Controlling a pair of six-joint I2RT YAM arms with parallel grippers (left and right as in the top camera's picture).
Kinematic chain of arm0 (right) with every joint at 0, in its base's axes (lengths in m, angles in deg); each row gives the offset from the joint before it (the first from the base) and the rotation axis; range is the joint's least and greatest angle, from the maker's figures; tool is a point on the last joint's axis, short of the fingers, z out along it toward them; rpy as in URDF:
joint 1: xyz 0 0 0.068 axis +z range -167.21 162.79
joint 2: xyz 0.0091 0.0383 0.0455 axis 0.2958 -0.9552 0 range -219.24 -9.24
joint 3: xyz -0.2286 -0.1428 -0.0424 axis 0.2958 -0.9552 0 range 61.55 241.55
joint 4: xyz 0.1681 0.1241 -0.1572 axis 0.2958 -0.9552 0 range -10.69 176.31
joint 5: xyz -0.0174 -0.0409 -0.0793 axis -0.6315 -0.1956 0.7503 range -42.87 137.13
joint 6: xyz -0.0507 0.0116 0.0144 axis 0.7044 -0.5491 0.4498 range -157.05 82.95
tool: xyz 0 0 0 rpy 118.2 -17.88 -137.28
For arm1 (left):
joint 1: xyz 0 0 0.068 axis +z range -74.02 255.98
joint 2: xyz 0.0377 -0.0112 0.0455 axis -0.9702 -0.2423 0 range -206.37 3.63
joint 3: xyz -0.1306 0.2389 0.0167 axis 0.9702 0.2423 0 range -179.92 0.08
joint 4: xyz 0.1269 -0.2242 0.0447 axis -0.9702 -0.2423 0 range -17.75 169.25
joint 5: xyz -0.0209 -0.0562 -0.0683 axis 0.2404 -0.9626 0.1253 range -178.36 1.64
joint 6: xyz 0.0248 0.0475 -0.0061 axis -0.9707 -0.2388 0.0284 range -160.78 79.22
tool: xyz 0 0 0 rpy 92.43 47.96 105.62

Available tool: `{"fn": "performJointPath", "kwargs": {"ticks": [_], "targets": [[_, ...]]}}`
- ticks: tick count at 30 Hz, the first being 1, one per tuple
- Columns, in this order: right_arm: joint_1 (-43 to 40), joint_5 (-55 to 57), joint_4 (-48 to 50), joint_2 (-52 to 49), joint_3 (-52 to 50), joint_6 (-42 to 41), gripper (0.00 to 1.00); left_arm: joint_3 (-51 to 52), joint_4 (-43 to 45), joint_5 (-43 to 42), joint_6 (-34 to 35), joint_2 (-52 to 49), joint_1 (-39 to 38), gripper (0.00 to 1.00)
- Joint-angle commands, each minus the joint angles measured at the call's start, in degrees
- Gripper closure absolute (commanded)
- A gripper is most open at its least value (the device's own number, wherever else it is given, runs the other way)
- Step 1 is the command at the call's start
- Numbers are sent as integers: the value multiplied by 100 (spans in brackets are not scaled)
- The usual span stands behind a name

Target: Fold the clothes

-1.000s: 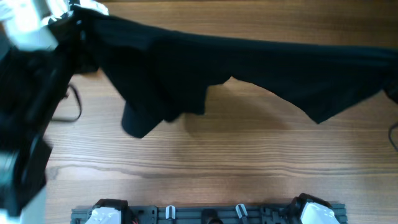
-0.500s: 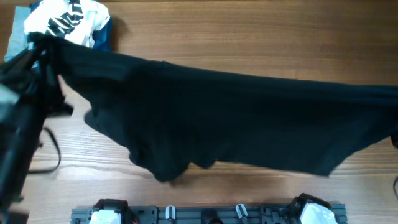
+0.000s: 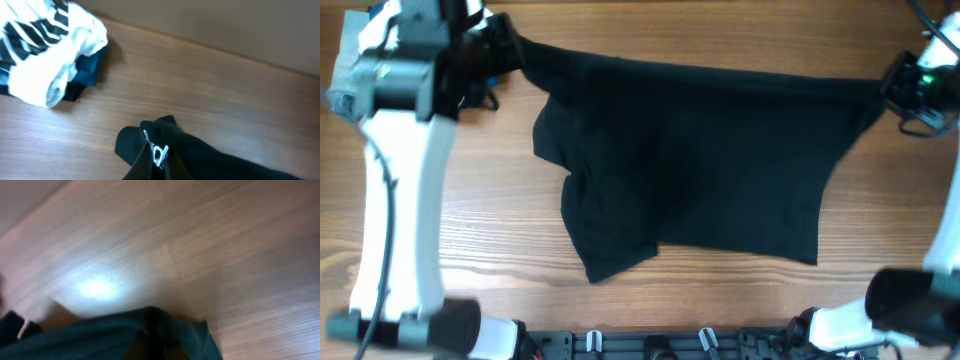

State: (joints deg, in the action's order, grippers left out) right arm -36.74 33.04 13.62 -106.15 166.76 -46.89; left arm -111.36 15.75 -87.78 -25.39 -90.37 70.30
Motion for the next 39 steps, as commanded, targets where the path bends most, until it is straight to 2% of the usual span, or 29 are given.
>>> {"fn": "performJointPath", "kwargs": {"ticks": [1, 3, 10, 18, 23, 30, 39], "targets": [[37, 192, 885, -870, -269, 236, 96, -33, 400, 525, 13, -761, 90, 96], [199, 136, 2059, -1731, -269, 234, 96, -33, 973, 525, 11, -1475, 50, 96], [334, 46, 3757, -2691, -269, 44, 96, -33, 2260, 529, 11, -2345, -22, 96], [334, 48, 4806, -2839, -269, 70, 96, -33, 3580, 527, 11, -2771, -33, 96], [376, 63, 5121, -2841, -269, 68, 96, -33, 4225, 527, 11, -2933, -90, 96], [398, 212, 5040, -2841, -269, 90, 96, -33, 4192, 529, 11, -3053, -319, 96], [391, -46, 3836, -2800, -269, 776, 96, -33, 2616, 420, 7, -3051, -396, 96]]}}
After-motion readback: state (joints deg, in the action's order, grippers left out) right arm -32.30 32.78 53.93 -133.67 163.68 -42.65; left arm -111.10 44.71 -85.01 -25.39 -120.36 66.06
